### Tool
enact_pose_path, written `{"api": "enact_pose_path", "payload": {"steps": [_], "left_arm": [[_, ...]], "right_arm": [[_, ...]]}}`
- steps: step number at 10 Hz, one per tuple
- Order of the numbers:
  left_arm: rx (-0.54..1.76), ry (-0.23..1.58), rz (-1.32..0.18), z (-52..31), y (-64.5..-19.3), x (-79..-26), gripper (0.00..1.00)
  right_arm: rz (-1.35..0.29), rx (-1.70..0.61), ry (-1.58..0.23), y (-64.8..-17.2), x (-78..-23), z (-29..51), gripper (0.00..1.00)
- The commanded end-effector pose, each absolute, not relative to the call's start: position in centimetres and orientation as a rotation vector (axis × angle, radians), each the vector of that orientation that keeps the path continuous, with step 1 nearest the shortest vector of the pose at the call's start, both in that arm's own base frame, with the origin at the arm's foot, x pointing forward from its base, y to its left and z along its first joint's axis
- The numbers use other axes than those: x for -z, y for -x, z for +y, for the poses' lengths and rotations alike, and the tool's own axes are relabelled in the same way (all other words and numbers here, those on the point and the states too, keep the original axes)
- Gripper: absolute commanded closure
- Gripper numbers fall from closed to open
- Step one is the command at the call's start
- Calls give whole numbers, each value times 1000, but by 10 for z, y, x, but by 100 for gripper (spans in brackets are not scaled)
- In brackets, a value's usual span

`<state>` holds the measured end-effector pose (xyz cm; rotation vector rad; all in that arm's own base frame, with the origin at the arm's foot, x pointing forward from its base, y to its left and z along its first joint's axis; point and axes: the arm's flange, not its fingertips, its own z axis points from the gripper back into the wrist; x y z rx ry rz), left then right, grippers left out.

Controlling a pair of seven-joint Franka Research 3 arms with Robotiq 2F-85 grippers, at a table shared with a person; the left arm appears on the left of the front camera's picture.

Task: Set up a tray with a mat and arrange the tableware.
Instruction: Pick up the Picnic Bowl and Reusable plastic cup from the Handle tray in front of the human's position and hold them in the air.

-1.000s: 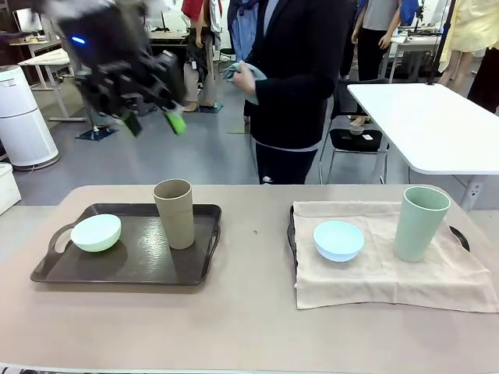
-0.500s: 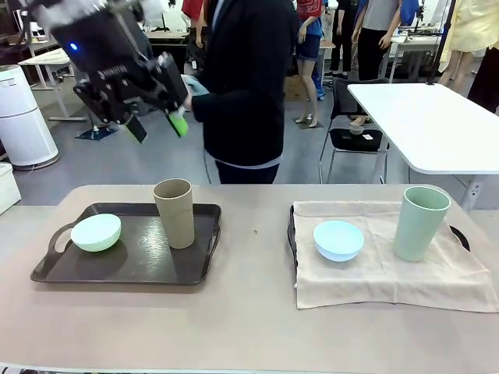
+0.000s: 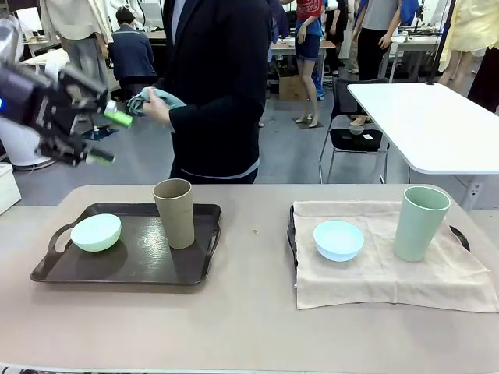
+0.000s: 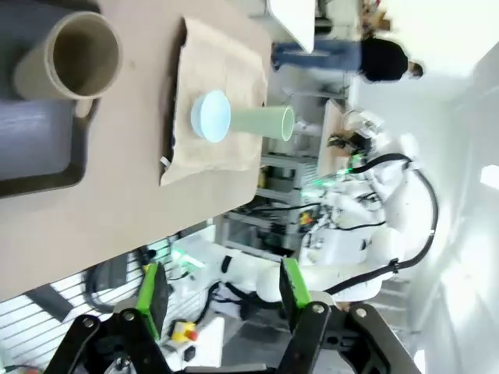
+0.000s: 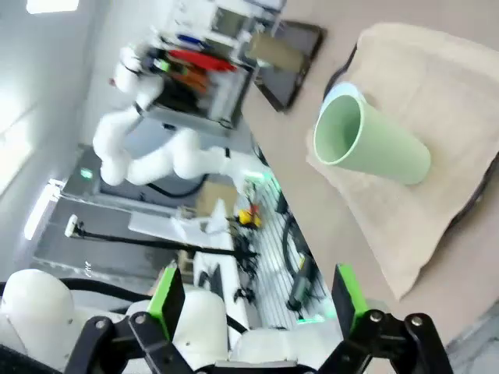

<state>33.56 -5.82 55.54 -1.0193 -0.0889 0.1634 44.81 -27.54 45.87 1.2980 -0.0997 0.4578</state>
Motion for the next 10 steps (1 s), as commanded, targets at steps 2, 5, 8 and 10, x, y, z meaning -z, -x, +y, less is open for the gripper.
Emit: {"api": "enact_pose_path", "payload": {"steps": [2, 5, 8, 10], "left_arm": [[-163, 1019, -89, -58, -336, -555, 25], [-200, 1151, -106, -43, -321, -525, 25], [-268, 1392, -160, 30, -309, -519, 25], [-286, 1446, -153, 70, -285, -514, 25]], "right_arm": [[-100, -458, -1298, -448, -459, -275, 0], [-167, -468, -1452, -448, -428, -248, 0], [-151, -183, -1721, -435, -403, -241, 0], [-110, -175, -1710, -399, -400, -229, 0]]}}
